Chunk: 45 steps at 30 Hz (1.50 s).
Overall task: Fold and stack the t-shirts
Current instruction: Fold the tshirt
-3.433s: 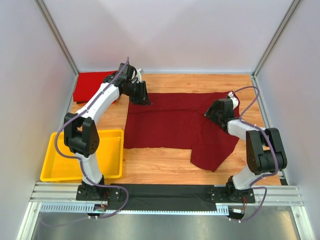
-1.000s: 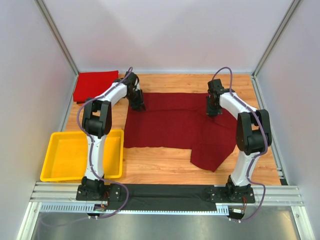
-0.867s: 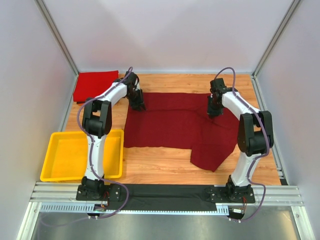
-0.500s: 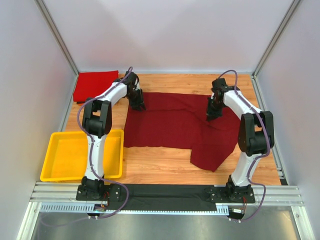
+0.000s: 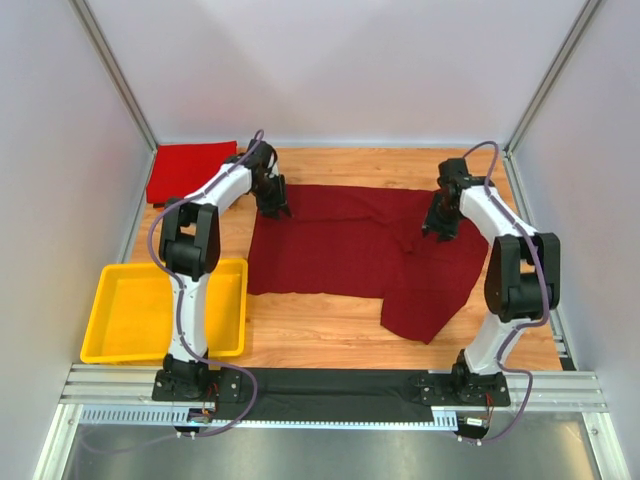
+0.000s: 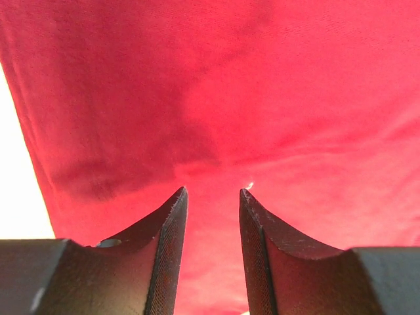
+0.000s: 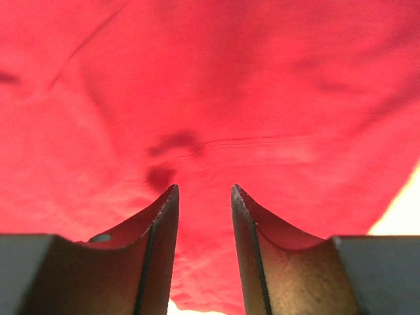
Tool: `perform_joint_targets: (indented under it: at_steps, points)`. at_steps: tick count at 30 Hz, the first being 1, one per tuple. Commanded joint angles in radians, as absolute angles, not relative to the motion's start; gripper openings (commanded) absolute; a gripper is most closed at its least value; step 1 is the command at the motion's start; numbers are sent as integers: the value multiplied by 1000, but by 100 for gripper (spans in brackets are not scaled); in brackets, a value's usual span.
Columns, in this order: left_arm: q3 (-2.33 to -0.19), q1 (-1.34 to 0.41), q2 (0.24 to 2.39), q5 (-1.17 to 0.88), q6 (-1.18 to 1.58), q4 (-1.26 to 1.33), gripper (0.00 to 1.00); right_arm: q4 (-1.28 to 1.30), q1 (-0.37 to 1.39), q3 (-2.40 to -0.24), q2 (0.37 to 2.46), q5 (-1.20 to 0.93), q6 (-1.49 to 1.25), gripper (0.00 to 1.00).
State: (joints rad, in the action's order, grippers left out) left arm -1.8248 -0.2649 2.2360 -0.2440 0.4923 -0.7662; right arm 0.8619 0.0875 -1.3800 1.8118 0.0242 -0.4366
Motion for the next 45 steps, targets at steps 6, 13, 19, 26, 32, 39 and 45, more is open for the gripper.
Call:
perform_joint_targets:
  at_steps: [6, 13, 19, 26, 32, 39, 45]
  points:
    - [-1856, -288, 2163, -322, 532, -729, 44, 746, -77, -1279, 1743, 32, -476, 42]
    - [-1741, -368, 2091, -449, 554, -603, 43, 677, -141, -1210, 1775, 15, -477, 39]
    - [-1675, -455, 2063, -480, 597, -492, 43, 592, -158, -1178, 1810, -87, -442, 37]
    - [-1675, -492, 2089, -465, 606, -502, 43, 575, -158, -1164, 1845, -87, -448, 32]
    - [-1674, -492, 2082, -422, 591, -534, 43, 606, -158, -1175, 1835, -52, -466, 9]
    - [-1785, -482, 2154, -272, 542, -640, 43, 664, -158, -1183, 1770, -60, -482, 5]
    - [-1910, -437, 2247, -247, 526, -712, 43, 670, -158, -1175, 1773, -66, -465, 4]
